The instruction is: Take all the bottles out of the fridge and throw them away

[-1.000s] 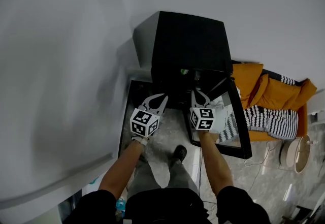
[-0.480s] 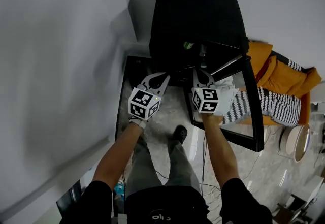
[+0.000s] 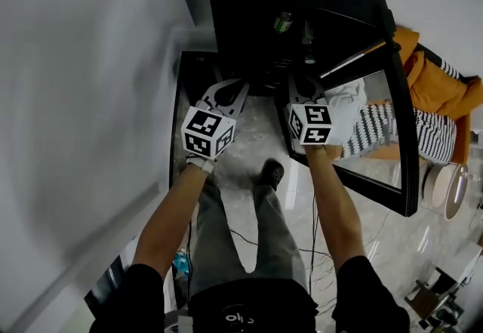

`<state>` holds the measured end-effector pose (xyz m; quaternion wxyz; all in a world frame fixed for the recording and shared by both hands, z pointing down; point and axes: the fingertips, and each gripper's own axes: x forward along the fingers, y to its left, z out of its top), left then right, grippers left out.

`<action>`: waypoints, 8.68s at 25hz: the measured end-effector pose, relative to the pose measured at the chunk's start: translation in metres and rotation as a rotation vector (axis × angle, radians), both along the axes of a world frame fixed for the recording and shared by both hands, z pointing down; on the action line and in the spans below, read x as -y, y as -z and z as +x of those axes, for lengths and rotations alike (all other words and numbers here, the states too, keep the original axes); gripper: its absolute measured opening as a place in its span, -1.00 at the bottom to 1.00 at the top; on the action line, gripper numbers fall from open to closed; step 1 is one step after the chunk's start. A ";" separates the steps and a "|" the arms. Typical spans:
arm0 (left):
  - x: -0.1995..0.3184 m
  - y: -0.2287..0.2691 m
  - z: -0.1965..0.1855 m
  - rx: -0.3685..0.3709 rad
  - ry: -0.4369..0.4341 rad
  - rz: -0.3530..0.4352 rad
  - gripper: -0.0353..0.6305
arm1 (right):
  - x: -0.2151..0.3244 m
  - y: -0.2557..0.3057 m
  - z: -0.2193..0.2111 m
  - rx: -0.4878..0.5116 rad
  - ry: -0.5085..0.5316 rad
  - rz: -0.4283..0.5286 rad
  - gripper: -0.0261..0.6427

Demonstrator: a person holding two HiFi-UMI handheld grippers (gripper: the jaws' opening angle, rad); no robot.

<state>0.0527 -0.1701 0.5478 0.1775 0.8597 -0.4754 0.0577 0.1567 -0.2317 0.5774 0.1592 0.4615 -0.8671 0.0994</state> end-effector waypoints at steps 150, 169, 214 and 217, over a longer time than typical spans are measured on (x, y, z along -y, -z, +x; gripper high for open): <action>-0.055 0.166 -0.300 0.036 0.387 0.094 -0.88 | -0.053 0.177 -0.312 0.083 0.348 0.046 0.04; -0.016 0.073 -0.299 0.004 0.534 -0.038 -0.88 | -0.011 0.066 -0.344 0.031 0.537 -0.094 0.04; -0.056 -0.286 -0.272 -0.026 0.422 -0.237 -0.88 | -0.033 -0.377 -0.331 -0.064 0.444 -0.359 0.04; -0.055 -0.309 -0.275 -0.015 0.423 -0.229 -0.88 | -0.033 -0.408 -0.334 -0.076 0.448 -0.361 0.04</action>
